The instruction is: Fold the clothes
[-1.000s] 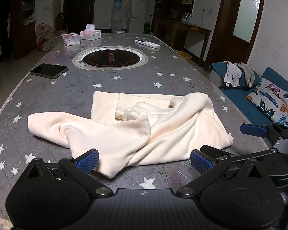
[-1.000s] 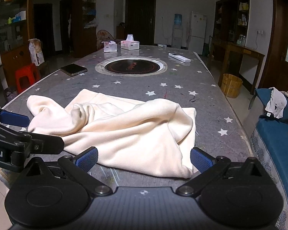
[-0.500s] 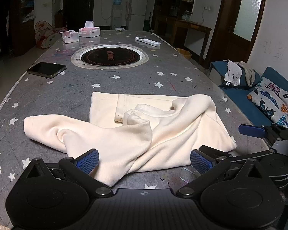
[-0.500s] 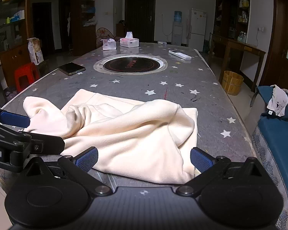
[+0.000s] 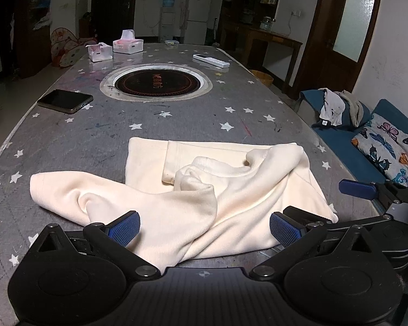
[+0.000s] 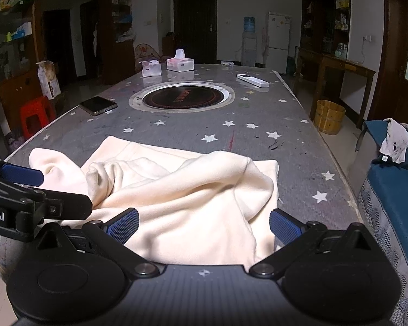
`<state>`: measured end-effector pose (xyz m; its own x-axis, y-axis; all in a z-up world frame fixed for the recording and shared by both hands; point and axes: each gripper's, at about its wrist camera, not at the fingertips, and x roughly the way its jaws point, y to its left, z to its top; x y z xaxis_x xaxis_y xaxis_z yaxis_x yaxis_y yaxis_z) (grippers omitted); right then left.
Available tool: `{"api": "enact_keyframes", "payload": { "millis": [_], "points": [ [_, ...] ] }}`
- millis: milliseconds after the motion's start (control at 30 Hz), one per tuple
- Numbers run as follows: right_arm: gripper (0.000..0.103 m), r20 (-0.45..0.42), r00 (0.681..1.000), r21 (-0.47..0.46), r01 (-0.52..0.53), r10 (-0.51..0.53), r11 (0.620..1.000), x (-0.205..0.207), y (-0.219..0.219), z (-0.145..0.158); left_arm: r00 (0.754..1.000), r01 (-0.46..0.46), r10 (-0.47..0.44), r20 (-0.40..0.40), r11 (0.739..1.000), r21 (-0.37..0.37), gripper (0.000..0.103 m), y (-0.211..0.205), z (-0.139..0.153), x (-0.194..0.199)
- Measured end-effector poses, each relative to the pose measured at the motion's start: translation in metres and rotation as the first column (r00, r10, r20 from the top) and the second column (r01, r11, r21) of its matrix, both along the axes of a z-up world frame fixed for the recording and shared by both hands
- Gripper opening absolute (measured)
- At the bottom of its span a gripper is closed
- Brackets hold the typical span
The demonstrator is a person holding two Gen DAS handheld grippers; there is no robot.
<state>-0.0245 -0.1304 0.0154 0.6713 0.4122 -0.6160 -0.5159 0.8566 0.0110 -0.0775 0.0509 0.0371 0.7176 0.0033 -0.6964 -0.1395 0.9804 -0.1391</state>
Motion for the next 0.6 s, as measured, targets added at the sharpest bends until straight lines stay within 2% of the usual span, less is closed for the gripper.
{"api": "enact_keyframes", "payload": {
  "millis": [400, 600],
  "points": [
    [0.103, 0.007, 1.000, 0.012, -0.022, 0.022, 1.000, 0.013, 0.005, 0.001, 1.000, 0.015, -0.015, 0.021, 1.000, 0.020, 0.103, 0.005, 0.003, 0.015],
    [0.103, 0.014, 1.000, 0.033, -0.025, 0.024, 0.999, 0.030, 0.005, 0.005, 0.999, 0.038, -0.039, 0.021, 0.999, 0.019, 0.097, 0.013, -0.001, 0.036]
  ]
}}
